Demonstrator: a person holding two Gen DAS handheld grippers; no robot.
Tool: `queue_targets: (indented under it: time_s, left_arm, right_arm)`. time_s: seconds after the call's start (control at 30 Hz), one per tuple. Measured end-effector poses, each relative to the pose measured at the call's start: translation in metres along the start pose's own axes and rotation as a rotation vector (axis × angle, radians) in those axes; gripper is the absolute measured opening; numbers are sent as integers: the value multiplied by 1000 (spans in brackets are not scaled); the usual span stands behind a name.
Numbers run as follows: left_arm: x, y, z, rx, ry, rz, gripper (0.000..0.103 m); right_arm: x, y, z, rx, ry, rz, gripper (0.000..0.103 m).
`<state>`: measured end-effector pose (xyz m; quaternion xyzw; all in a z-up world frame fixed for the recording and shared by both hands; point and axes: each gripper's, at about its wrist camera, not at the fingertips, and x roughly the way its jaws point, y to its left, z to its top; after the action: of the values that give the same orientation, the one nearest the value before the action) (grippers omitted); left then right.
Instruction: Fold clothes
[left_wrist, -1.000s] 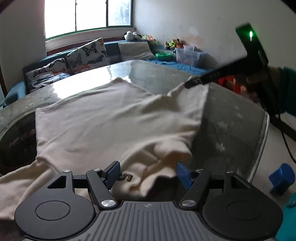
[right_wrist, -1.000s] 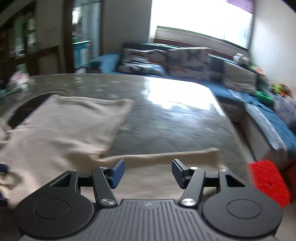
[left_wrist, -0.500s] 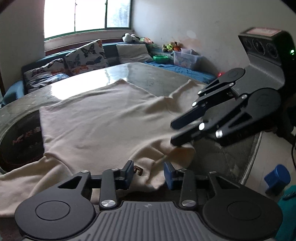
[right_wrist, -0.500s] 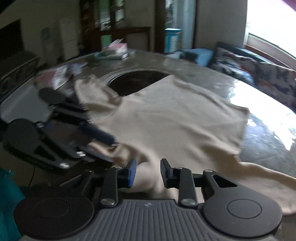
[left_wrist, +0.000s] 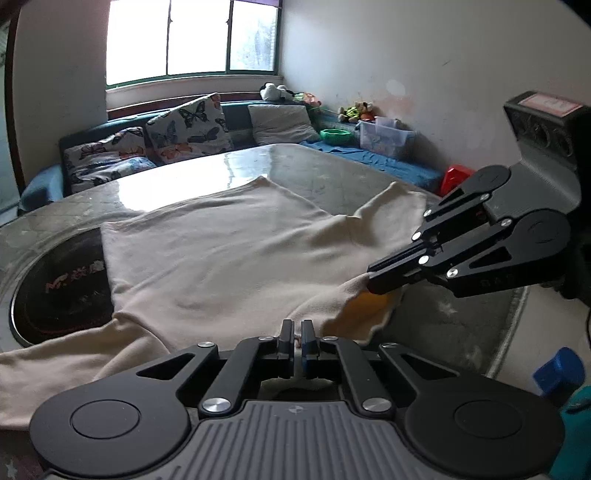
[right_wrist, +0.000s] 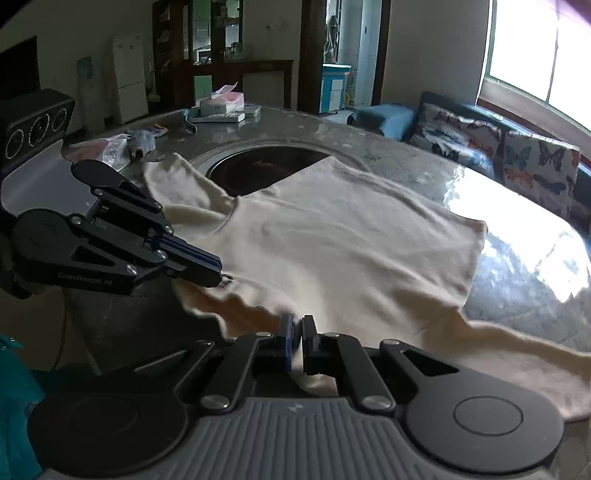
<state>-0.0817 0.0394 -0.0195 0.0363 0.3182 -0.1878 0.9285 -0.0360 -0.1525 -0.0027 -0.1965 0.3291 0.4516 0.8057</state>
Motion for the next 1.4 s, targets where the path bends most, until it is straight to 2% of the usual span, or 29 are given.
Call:
queue_targets:
  time_s: [0.17,0.3,0.37,0.43,0.5,0.57,0.63,0.73,0.87,0.97,1.17,1.27,1.4]
  left_arm:
    - [4,-1,4,2,7,22,7]
    - [16,3,7,-31,17,39,7]
    - [22,4,4,-43,49,35,7]
    - [23,4,1,-49,58,27,10]
    - [18,7,0,-58,43,36,15]
    - [12,12,2,-76,20,56,18]
    - [11,22,3,-111,10,97,25]
    - [12,40,6,-175,1,140,26]
    - [21,64,11,-263,-13,171,26]
    - [31,79,13,-310,9,224,26]
    - [25,96,8,-387,-6,267,27]
    - [30,100,20,-391,-13,272,37]
    - [49,107,30,-382,-3,294,38]
  right_arm:
    - [7,6,-11,-37,60,27,4]
    - [2,4,-6,-33,30,29,11]
    - [-1,1,-1,-20,5,19,22]
    - [-3,-4,3,11,-23,5,23]
    - [-1,-8,6,36,-35,-10,28]
    - [8,-14,8,72,-52,-20,53]
    - [18,-18,9,91,-49,-17,53]
    - [35,-19,8,111,-36,-19,54]
    - [41,-18,6,126,-34,-18,71]
    - [45,-18,4,137,-32,-17,79]
    - [53,-17,0,159,-29,-14,85]
    - [55,-16,-1,162,-31,-15,88]
    - [56,-15,-1,161,-32,-18,90]
